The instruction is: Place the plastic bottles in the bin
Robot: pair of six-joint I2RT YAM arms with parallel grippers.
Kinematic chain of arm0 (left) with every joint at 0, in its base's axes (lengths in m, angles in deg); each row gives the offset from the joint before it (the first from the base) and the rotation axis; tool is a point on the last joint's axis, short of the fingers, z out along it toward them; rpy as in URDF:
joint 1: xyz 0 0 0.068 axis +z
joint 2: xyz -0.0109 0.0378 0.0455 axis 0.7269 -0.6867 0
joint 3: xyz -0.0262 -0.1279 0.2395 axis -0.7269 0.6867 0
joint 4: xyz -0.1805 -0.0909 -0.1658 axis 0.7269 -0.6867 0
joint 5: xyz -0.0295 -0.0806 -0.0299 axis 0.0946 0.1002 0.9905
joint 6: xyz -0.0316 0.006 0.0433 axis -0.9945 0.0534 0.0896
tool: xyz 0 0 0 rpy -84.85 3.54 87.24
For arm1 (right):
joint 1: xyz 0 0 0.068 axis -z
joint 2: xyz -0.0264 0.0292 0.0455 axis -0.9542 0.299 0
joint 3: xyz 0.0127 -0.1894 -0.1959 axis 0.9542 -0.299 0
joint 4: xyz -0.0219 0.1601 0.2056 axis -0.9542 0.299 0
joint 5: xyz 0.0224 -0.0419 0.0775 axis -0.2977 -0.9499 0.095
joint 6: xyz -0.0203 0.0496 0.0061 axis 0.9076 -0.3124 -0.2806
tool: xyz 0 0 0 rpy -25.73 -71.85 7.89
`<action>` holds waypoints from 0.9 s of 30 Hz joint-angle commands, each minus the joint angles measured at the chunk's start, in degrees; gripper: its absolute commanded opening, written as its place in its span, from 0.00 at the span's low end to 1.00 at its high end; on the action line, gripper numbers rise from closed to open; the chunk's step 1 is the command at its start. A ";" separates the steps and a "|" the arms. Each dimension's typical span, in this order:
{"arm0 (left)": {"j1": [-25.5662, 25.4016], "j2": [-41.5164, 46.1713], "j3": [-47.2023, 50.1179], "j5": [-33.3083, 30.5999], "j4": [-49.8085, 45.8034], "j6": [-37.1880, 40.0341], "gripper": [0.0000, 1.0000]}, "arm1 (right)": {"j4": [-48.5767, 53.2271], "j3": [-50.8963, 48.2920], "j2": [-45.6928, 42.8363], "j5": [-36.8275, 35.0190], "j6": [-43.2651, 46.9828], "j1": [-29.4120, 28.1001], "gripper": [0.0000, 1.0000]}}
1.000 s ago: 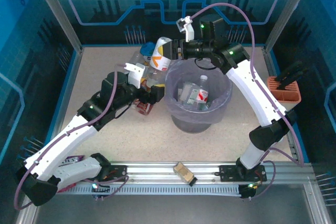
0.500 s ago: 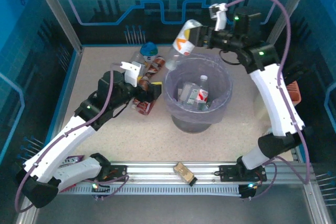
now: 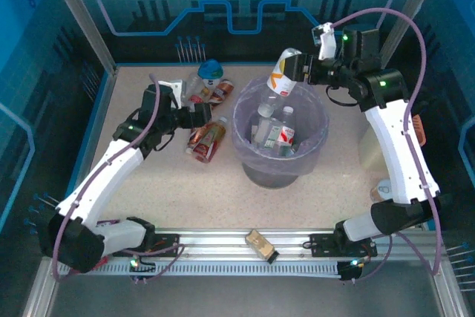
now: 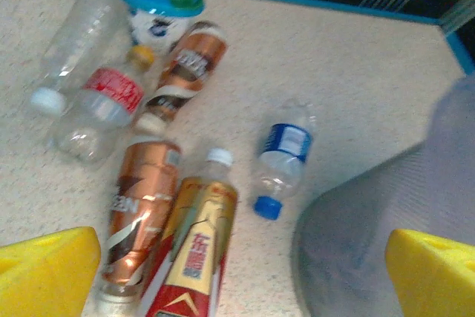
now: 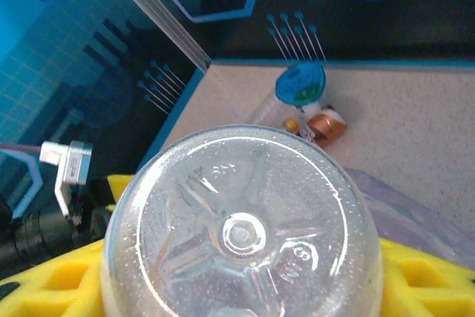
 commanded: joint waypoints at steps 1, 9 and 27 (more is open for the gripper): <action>2.47 -2.96 -2.92 0.44 -1.86 -0.64 0.98 | -0.20 -1.70 1.97 0.29 0.13 -2.31 0.49; 9.32 -13.35 -8.48 2.98 0.16 3.90 0.89 | -1.82 -5.48 5.97 -0.52 -1.54 -6.12 0.49; 14.25 -48.69 -38.35 5.49 -2.95 10.90 0.99 | -6.26 -20.17 3.67 -1.20 -5.27 -8.21 0.57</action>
